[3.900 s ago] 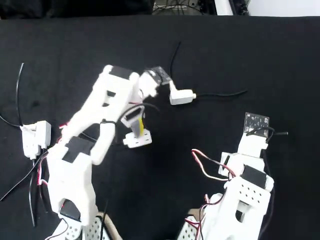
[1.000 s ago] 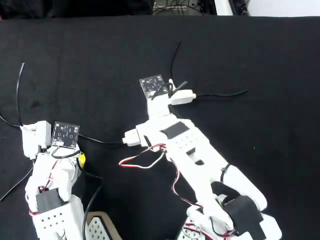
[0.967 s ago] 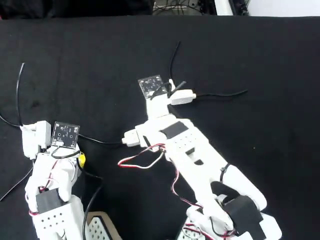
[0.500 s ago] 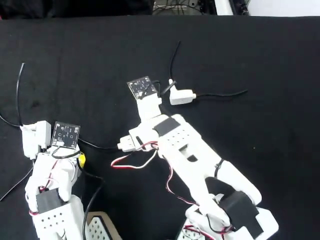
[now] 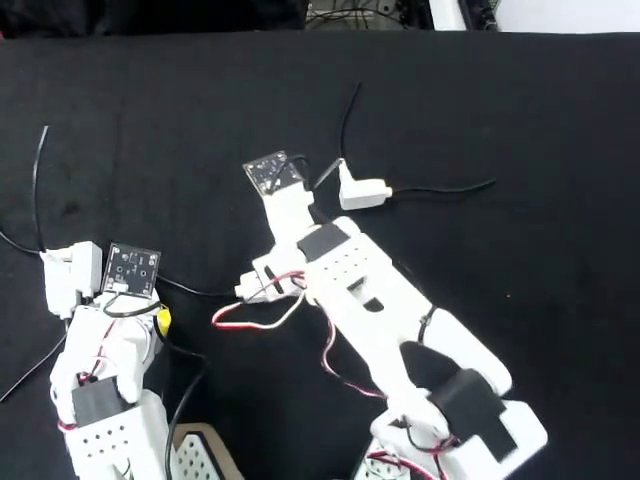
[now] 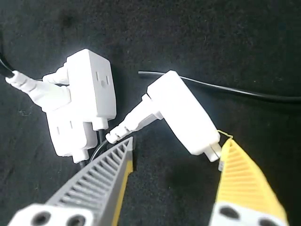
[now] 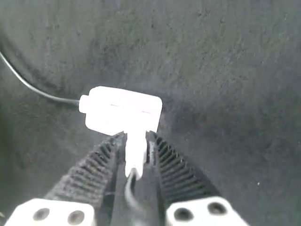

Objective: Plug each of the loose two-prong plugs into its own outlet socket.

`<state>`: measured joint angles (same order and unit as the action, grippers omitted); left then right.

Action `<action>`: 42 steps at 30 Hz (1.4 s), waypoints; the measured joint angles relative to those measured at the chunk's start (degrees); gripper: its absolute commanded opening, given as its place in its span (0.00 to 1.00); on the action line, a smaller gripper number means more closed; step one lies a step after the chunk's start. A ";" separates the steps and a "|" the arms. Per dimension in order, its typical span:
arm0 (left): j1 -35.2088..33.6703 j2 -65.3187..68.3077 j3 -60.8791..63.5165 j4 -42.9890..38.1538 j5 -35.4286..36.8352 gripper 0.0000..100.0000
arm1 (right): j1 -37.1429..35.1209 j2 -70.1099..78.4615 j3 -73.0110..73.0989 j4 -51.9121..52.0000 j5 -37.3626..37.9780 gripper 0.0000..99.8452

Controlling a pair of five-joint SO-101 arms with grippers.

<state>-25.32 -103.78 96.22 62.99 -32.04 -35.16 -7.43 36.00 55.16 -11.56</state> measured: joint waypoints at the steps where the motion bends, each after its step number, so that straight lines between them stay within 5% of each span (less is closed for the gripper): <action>1: 0.00 0.00 0.00 0.00 0.00 0.29 | 0.00 1.14 -0.88 -0.79 0.00 0.01; 32: 0.00 0.00 0.00 0.00 -1.85 0.29 | 4.66 6.51 -6.24 4.75 -6.86 0.01; 42: 0.00 0.00 0.00 0.00 -1.93 0.29 | 0.79 11.52 -8.26 4.57 -9.41 0.01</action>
<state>-25.32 -103.78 96.22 62.99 -33.98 -34.37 4.09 27.74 59.74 -20.97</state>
